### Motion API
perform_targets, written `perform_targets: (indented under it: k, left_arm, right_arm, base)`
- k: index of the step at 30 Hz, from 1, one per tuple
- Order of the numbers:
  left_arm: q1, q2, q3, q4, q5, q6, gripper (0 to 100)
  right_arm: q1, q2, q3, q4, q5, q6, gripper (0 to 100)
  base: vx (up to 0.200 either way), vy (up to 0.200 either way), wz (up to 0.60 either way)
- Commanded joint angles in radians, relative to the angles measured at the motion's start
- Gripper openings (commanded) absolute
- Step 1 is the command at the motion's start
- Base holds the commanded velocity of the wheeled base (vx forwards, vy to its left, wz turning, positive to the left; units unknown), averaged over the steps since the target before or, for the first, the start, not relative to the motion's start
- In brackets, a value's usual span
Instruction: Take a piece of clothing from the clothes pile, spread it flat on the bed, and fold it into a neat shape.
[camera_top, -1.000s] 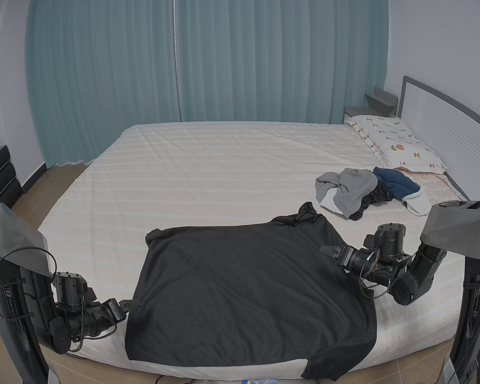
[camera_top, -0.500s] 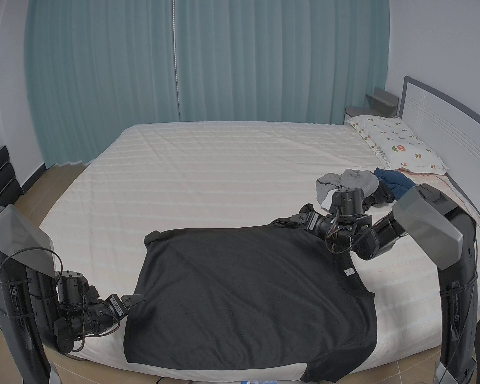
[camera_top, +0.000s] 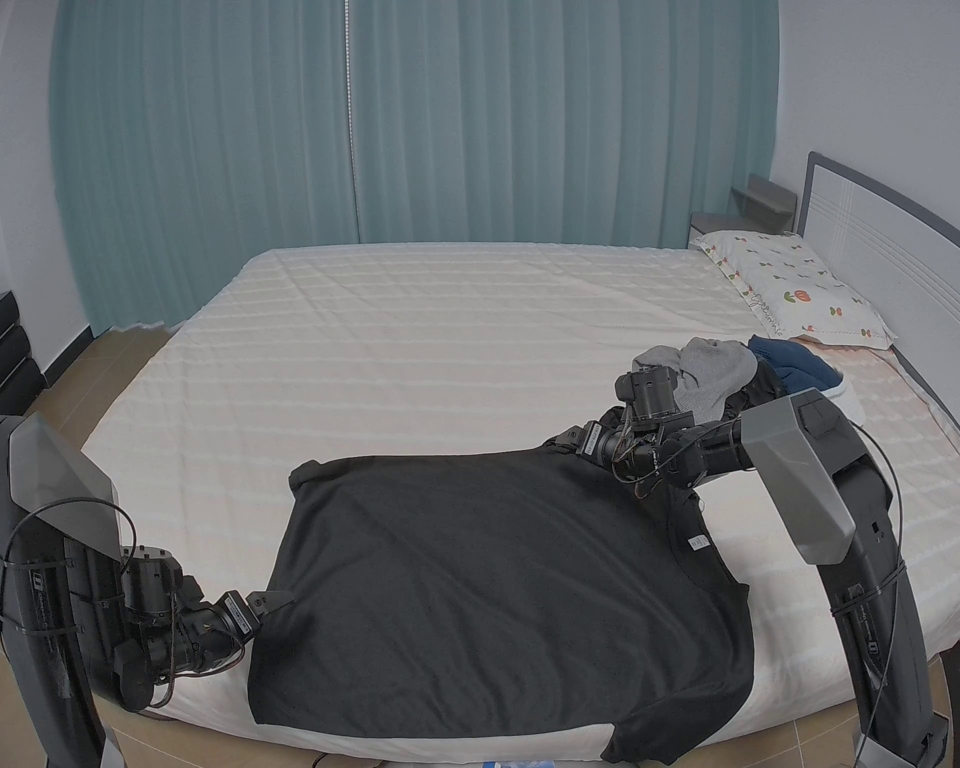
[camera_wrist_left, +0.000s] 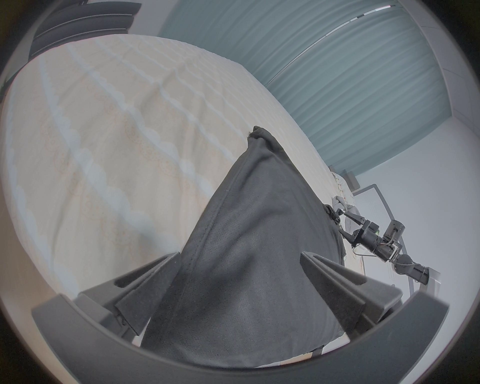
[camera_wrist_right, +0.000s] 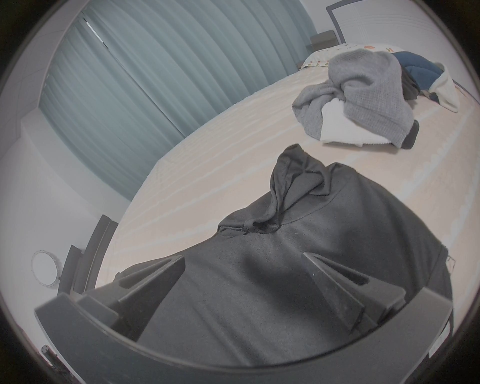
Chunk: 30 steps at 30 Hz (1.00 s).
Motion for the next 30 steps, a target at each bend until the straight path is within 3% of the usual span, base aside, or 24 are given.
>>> perform_targets:
  k: [1,6,11,14,21,30]
  left_arm:
    - [0.0,0.009,0.002,-0.002,0.0,-0.003,100]
    - [0.003,0.007,0.004,-0.002,0.0,-0.003,100]
    - [0.005,0.006,0.013,-0.002,-0.001,-0.003,100]
    - [0.005,0.004,0.016,-0.002,-0.001,-0.001,100]
    - [0.005,0.004,0.019,-0.002,0.0,-0.001,100]
    - [0.005,0.003,0.025,-0.003,-0.001,-0.001,100]
  right_arm:
    - [0.009,0.095,-0.087,-0.008,-0.008,0.001,100]
    - [0.011,0.132,-0.087,-0.02,0.003,-0.008,100]
    - [0.019,0.193,-0.087,-0.334,0.032,-0.027,100]
    - [0.015,0.194,-0.087,-0.443,0.046,-0.054,100]
    - [-0.057,0.164,-0.087,-0.485,0.13,-0.099,100]
    - [-0.112,0.116,-0.087,-0.621,0.127,-0.094,100]
  base:
    - [0.0,0.0,0.0]
    - [0.0,0.0,0.0]
    - [0.0,0.0,0.0]
    - [0.0,0.0,0.0]
    - [0.0,0.0,0.0]
    - [0.0,0.0,0.0]
